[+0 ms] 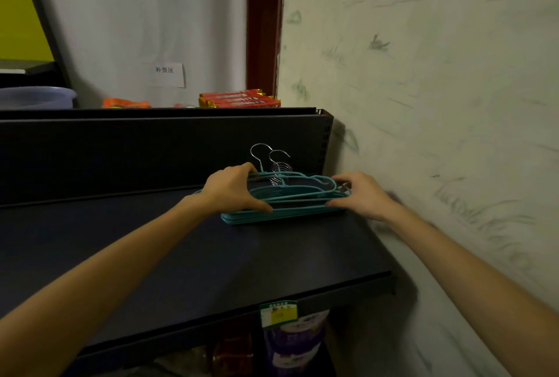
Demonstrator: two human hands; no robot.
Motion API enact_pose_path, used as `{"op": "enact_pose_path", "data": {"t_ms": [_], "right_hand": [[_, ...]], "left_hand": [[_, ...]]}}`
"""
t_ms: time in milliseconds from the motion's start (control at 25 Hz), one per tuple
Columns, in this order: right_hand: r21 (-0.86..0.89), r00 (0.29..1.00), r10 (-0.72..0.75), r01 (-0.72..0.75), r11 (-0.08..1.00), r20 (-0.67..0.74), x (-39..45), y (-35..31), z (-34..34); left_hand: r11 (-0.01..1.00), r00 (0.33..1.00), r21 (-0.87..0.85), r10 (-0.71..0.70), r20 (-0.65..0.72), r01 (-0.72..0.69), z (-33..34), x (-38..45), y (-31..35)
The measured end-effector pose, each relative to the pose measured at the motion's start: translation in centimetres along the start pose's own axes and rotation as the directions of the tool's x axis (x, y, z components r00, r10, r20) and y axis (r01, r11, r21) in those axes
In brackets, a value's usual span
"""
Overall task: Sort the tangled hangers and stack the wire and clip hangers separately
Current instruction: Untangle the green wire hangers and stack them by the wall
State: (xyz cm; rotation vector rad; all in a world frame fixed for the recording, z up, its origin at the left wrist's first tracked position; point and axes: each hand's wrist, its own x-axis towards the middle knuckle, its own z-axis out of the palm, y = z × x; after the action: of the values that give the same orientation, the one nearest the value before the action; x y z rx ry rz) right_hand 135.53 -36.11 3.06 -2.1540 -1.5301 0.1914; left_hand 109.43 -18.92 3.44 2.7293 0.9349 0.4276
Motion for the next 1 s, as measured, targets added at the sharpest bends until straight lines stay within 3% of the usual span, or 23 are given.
{"op": "enact_pose_path", "data": {"t_ms": [280,480,640,1000], "right_hand": [[-0.098,0.997,0.050,-0.044,0.994,0.062,1.2,0.7,1.2],[-0.063,0.993,0.072,-0.066,0.996,0.099,1.8,1.0,1.2],[-0.078,0.988,0.072,-0.062,0.995,0.133,1.9,1.5,1.0],[-0.047,0.988,0.111,-0.106,0.993,0.112,2.1,2.5,-0.1]], "left_hand": [[0.999,0.993,-0.007,-0.043,0.109,0.044,1.6,0.8,-1.0],[0.998,0.995,-0.050,-0.041,0.088,0.046,2.1,0.8,-1.4],[0.992,0.999,-0.127,-0.008,-0.035,0.004,1.5,0.6,-0.9],[0.997,0.999,-0.078,0.031,0.032,-0.029,2.5,2.0,1.1]]}}
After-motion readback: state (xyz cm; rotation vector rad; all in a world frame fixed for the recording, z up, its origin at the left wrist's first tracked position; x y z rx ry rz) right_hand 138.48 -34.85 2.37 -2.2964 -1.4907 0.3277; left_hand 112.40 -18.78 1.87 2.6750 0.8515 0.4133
